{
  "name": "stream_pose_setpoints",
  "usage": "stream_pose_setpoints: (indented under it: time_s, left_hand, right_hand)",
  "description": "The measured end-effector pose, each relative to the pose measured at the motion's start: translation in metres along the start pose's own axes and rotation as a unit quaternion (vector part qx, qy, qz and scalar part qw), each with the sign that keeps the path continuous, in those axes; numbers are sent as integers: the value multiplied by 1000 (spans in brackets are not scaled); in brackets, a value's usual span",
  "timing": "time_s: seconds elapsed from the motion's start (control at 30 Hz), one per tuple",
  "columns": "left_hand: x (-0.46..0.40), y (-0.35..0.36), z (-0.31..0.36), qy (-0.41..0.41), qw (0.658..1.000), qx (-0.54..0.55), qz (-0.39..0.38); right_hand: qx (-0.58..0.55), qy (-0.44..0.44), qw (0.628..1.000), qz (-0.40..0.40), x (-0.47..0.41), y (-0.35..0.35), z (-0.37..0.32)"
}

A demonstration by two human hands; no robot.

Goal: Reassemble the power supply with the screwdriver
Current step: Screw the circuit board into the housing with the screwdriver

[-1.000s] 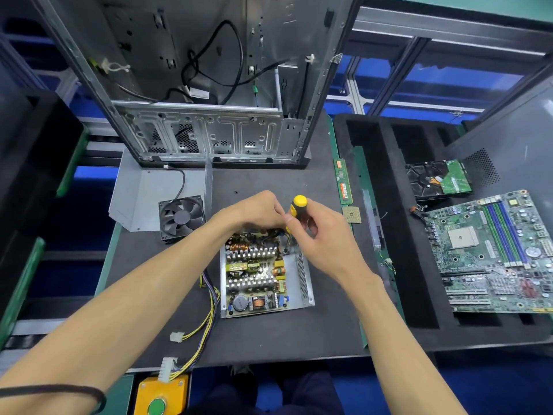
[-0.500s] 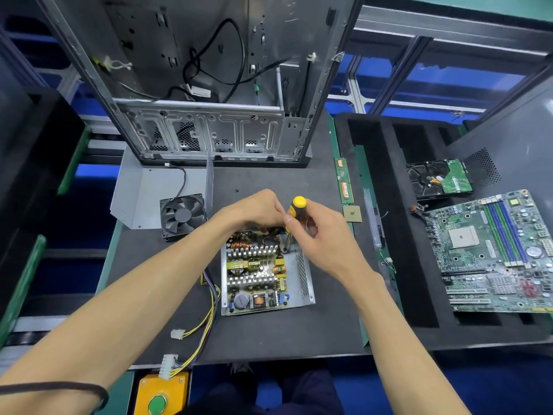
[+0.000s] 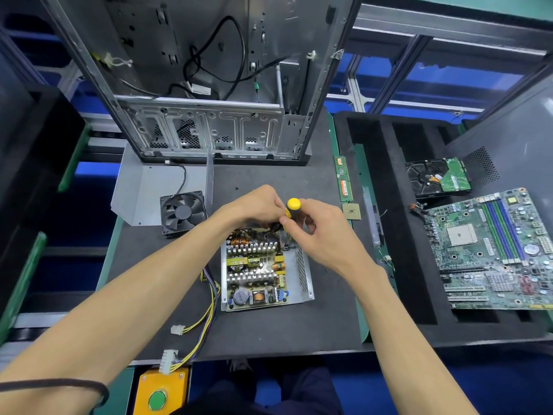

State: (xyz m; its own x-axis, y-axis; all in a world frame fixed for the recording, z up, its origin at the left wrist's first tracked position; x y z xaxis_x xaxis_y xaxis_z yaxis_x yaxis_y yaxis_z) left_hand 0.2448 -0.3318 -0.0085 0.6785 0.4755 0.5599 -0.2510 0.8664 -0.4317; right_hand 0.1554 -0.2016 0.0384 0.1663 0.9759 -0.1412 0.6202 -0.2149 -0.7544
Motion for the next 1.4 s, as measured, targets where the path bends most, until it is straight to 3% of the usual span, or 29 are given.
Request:
stream_pose_setpoints:
  time_s: [1.4]
  left_hand:
    - [-1,1,-6,-7,998,54,-17]
  right_hand:
    - [15,12,999,-26,-3,-1,3]
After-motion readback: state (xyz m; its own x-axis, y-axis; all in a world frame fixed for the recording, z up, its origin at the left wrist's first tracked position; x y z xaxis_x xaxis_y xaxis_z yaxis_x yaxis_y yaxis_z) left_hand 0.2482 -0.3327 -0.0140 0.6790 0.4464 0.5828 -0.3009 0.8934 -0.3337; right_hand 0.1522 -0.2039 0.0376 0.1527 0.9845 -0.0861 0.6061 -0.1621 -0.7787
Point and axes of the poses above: each hand's wrist, its own x-axis away from the middle knuckle, its own y-axis out of the palm, z = x × y, the point moved 3 cm from there along -x, towards the middle knuckle, and after that the axes turned 2 degrees about -y, right-handed, at the moved point
